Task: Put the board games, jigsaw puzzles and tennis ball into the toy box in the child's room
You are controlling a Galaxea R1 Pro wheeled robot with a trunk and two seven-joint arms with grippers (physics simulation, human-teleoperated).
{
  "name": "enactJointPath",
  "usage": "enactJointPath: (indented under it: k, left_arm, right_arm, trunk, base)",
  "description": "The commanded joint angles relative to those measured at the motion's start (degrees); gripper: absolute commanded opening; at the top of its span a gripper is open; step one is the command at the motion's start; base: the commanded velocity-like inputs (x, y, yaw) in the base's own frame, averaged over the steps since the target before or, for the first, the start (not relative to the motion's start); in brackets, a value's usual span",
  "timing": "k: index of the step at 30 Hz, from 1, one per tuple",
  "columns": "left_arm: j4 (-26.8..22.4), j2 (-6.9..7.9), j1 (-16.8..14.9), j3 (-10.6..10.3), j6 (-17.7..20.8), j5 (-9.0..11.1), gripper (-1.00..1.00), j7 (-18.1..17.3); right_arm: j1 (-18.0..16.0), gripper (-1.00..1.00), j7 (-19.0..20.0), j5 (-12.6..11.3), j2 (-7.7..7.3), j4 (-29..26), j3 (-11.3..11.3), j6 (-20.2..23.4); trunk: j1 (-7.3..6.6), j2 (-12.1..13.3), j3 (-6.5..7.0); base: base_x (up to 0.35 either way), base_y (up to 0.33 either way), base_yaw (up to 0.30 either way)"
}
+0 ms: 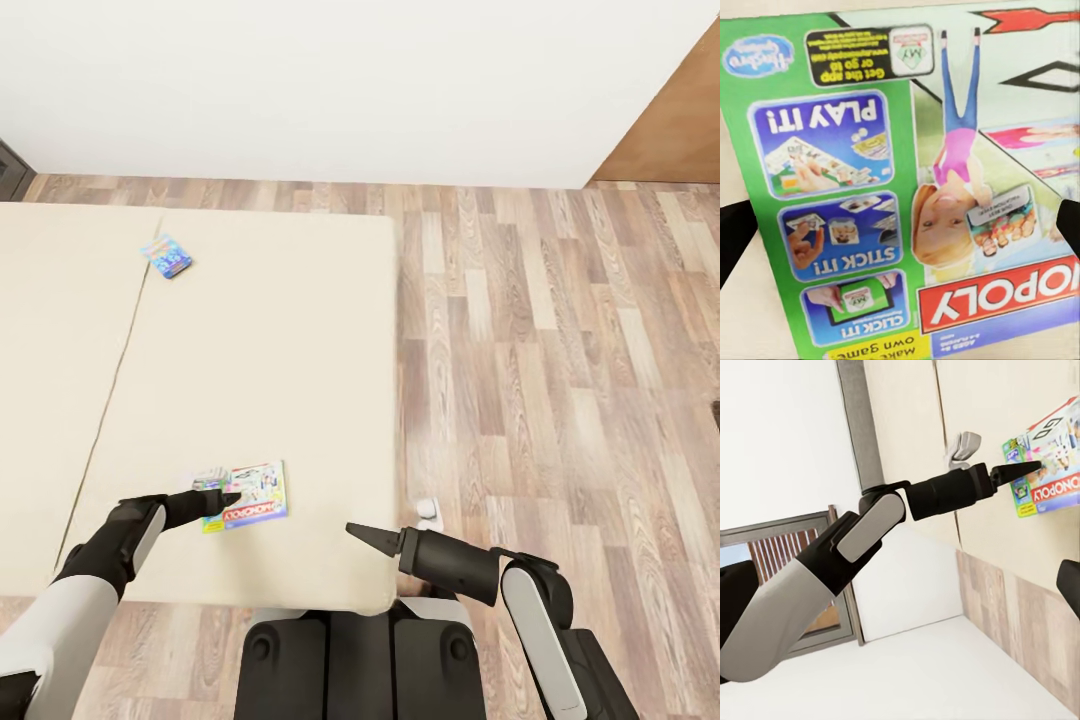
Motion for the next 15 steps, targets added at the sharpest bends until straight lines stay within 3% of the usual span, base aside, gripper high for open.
enactJointPath:
  k: [1, 15]
  left_arm:
    - [-0.09, -0.06, -0.01, 0.23, 0.49, 0.05, 1.00, -0.29]
    - [-0.10, -0.48, 0.01, 0.16, 0.49, 0.05, 1.00, -0.27]
  right_arm:
    - [-0.03, 1.00, 0.19, 0.08, 0.02, -0.01, -0.05, 0.29]
    - [-0.03, 1.00, 0.19, 0.13, 0.02, -0.01, 0.00, 0.29]
  trunk:
    - [0.03, -0.09, -0.06]
    - [0.03, -0.09, -0.06]
  base:
    - [0.000, -0.215, 0.000]
    - [0.000, -0.171, 0.000]
